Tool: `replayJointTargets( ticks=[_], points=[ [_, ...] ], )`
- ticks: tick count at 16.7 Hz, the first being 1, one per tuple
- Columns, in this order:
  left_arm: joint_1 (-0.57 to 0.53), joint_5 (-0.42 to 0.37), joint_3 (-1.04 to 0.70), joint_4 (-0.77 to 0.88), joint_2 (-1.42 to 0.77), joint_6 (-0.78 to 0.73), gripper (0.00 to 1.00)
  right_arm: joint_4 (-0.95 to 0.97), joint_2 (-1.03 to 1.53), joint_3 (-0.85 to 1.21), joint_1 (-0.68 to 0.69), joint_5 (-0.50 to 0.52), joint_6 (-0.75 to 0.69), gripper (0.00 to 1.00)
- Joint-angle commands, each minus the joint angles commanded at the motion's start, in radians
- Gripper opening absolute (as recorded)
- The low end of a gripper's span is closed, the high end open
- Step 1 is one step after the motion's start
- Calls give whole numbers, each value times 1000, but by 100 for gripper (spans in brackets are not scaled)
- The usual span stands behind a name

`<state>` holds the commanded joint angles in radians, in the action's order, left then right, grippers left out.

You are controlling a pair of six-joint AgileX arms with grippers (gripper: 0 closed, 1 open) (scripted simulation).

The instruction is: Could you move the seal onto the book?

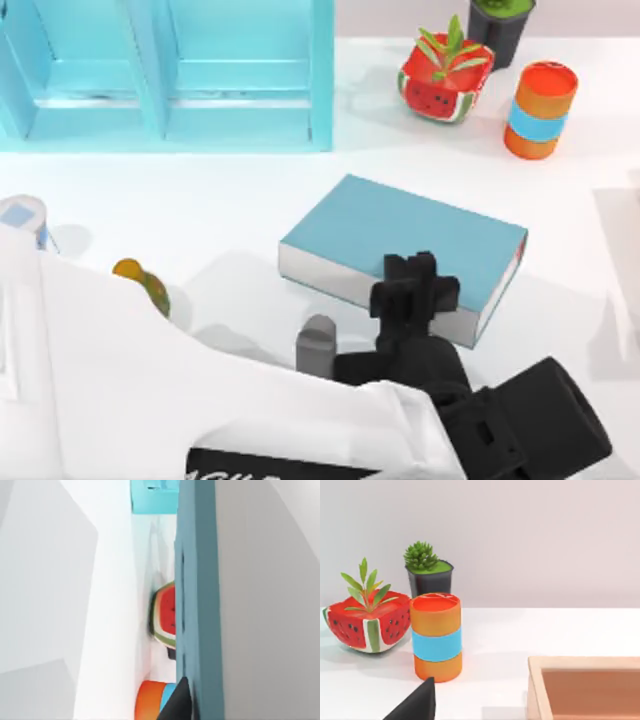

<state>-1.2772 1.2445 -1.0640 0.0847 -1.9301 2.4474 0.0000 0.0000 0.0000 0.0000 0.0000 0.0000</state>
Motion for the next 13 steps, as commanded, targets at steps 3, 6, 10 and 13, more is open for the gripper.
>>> replayJointTargets(
  ticks=[3,6,10,13],
  points=[
    [-1,0,11,-33,-21,0,0,0,0,0,0,0,0,100],
    [0,-1,32,-96,-61,-2,0,0,0,0,0,0,0,100],
    [0,-1,40,-117,-75,-3,0,0,0,0,0,0,0,100],
    [0,-1,40,-117,-75,-3,15,0,0,0,0,0,0,100]
  ],
)
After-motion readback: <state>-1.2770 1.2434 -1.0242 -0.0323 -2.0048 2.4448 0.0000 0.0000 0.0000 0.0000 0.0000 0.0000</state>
